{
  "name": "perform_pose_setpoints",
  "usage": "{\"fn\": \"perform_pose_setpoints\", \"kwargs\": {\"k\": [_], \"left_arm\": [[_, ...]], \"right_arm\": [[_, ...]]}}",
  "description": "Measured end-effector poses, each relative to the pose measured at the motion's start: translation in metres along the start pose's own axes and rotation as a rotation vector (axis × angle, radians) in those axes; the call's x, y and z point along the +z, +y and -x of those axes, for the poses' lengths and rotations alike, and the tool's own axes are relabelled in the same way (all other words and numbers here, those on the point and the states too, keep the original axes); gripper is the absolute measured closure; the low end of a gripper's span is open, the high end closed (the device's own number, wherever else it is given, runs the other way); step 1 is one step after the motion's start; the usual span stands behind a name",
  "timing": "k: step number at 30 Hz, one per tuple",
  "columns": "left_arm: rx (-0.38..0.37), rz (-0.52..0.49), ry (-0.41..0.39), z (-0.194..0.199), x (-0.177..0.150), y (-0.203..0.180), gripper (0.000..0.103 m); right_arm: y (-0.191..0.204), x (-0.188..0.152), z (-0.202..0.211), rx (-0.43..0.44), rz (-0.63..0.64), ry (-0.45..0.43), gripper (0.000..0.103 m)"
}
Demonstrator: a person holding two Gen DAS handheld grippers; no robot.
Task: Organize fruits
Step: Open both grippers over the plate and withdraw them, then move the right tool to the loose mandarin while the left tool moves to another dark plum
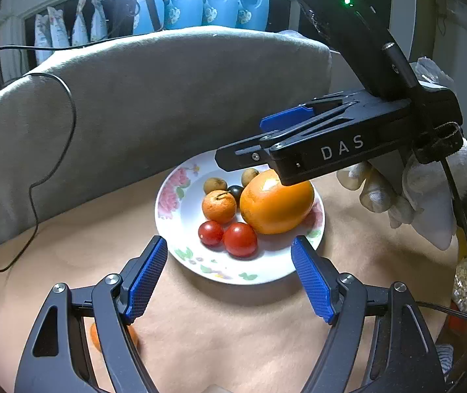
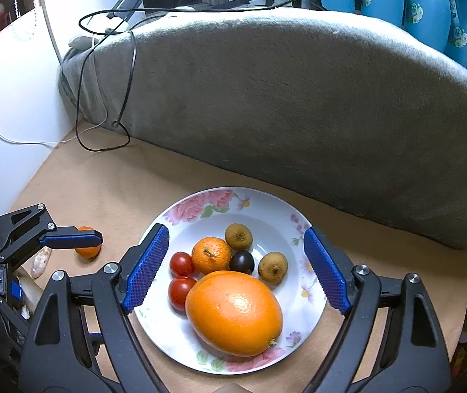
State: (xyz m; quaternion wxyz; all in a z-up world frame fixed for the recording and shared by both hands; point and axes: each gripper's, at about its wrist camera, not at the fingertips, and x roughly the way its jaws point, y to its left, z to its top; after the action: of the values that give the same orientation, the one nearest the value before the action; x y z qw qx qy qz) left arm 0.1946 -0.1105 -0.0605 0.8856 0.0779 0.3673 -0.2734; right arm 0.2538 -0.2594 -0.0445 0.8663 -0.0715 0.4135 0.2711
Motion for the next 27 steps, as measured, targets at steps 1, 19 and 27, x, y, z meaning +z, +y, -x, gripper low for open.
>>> {"fn": "perform_pose_setpoints", "kwargs": {"k": [1, 19, 27], "left_arm": [[0.001, 0.001, -0.001, 0.002, 0.0, 0.001, 0.025], [0.046, 0.022, -0.01, 0.031, -0.015, 0.024, 0.025], [0.082, 0.042, 0.018, 0.042, -0.035, 0.042, 0.025]], "right_arm": [[0.001, 0.0, 0.001, 0.001, 0.002, -0.001, 0.016], [0.04, 0.006, 0.013, 0.049, 0.068, -0.031, 0.016], [0.061, 0.004, 0.011, 0.085, 0.111, -0.03, 0.016]]}}
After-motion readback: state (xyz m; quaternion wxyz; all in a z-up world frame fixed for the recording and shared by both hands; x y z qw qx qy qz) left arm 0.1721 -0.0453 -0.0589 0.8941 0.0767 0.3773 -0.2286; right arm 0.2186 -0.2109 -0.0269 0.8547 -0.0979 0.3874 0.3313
